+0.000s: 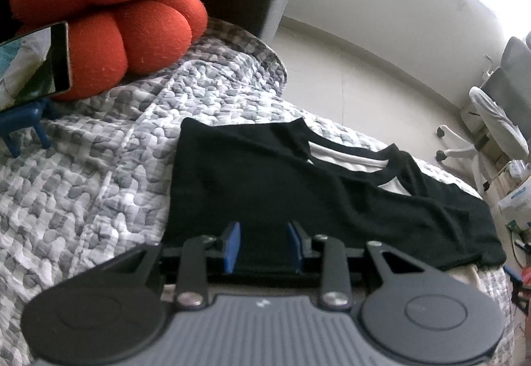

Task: Fold clothes

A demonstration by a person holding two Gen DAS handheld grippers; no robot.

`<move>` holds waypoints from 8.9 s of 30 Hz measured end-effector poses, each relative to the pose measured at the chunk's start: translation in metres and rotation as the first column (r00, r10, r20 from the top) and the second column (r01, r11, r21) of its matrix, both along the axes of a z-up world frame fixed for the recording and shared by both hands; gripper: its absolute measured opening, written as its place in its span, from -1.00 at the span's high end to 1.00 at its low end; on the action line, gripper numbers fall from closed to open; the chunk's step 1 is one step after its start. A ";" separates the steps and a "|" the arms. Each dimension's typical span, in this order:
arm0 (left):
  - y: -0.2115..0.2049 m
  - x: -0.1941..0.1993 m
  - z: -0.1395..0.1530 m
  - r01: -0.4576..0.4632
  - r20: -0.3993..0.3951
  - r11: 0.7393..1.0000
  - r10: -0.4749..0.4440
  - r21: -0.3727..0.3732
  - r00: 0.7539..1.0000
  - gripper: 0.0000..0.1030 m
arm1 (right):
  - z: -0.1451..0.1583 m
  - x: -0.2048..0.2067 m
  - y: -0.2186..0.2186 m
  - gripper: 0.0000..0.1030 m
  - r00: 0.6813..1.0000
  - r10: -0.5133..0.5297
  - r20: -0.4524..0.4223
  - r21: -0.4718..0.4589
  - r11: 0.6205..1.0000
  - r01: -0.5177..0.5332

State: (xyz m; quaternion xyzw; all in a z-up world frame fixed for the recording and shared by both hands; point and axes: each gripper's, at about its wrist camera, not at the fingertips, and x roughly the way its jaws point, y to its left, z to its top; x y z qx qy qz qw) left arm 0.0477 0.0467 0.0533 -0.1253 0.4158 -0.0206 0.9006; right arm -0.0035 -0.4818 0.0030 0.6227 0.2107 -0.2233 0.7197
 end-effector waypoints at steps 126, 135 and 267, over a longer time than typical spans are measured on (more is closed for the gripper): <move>0.071 -0.007 0.010 -0.142 -0.016 0.976 0.141 -0.165 0.990 0.24 | 0.059 0.086 0.300 -0.11 0.500 0.812 -0.302 -0.744 0.127 -0.656; 0.062 -0.005 0.005 -0.119 -0.030 0.982 0.115 -0.146 0.993 0.23 | 0.034 0.102 0.222 -0.11 0.734 0.654 -0.182 -0.524 0.567 -0.635; 0.074 0.008 -0.013 -0.132 0.060 0.977 0.143 -0.166 0.988 0.23 | 0.034 0.103 0.204 0.44 0.717 0.584 -0.380 -0.720 0.299 -0.626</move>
